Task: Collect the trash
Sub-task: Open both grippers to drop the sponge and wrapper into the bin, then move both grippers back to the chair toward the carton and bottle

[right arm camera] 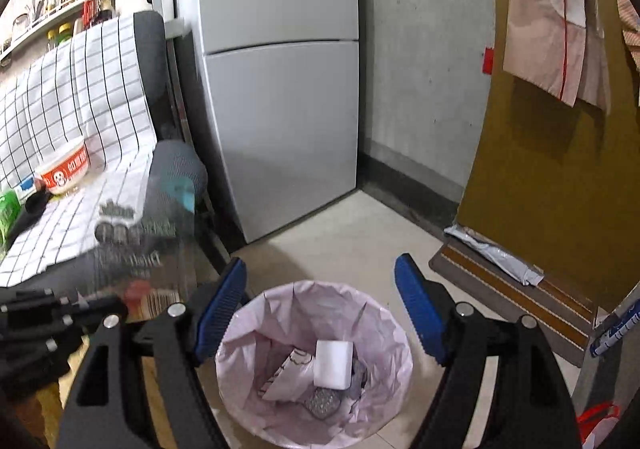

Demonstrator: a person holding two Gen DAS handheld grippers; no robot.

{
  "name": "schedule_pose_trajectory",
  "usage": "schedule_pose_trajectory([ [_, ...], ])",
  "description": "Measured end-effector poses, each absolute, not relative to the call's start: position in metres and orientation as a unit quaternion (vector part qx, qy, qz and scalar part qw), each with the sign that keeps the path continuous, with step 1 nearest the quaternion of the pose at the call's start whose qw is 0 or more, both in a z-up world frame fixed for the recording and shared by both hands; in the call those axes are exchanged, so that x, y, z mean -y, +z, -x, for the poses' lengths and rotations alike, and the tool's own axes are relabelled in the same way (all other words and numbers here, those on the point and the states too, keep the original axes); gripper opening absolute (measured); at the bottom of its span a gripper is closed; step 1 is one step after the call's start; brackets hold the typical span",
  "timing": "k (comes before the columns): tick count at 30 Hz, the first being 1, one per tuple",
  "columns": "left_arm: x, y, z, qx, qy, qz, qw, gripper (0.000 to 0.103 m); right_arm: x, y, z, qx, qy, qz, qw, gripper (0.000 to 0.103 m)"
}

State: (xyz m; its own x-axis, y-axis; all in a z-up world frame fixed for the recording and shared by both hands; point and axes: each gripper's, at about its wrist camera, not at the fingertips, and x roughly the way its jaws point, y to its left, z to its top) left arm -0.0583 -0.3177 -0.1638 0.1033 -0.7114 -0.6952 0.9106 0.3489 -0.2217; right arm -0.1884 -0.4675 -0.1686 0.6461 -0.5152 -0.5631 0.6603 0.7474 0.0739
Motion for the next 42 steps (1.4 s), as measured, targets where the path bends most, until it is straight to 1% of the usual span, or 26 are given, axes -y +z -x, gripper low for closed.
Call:
schedule_pose_trajectory([
  [5, 0.333, -0.169, 0.067, -0.38, -0.57, -0.148, 0.713, 0.006, 0.471, -0.154, 0.197, -0.242, -0.337, -0.13, 0.9, 0.075],
  [11, 0.366, -0.195, 0.071, -0.407, -0.572, -0.171, 0.692, 0.007, 0.481, -0.156, 0.204, -0.235, -0.348, -0.14, 0.897, 0.076],
  [13, 0.375, -0.206, 0.069, -0.418, -0.564, -0.182, 0.688, 0.016, 0.486, -0.161, 0.205, -0.239, -0.35, -0.148, 0.894, 0.076],
  [15, 0.382, -0.218, 0.066, -0.428, -0.553, -0.193, 0.688, 0.038, 0.487, -0.164, 0.205, -0.244, -0.351, -0.153, 0.891, 0.076],
  [16, 0.384, -0.222, 0.064, -0.431, -0.548, -0.197, 0.69, 0.041, 0.489, -0.167, 0.206, -0.246, -0.351, -0.156, 0.89, 0.076],
  [19, 0.385, -0.23, 0.063, -0.439, -0.541, -0.203, 0.688, 0.041, 0.491, -0.169, 0.206, -0.248, -0.352, -0.16, 0.888, 0.076],
  [22, 0.377, -0.226, 0.06, -0.434, -0.537, -0.197, 0.697, 0.041, 0.491, -0.171, 0.204, -0.251, -0.35, -0.163, 0.888, 0.076],
  [30, 0.331, -0.185, 0.046, -0.384, -0.503, -0.15, 0.76, 0.041, 0.474, -0.177, 0.191, -0.267, -0.326, -0.166, 0.892, 0.076],
  [36, 0.272, -0.15, 0.017, -0.364, -0.448, -0.093, 0.811, 0.041, 0.443, -0.164, 0.16, -0.279, -0.262, -0.15, 0.912, 0.076],
  [42, 0.182, -0.12, -0.019, -0.35, -0.349, -0.041, 0.868, 0.041, 0.385, -0.144, 0.1, -0.293, -0.147, -0.105, 0.939, 0.076],
])
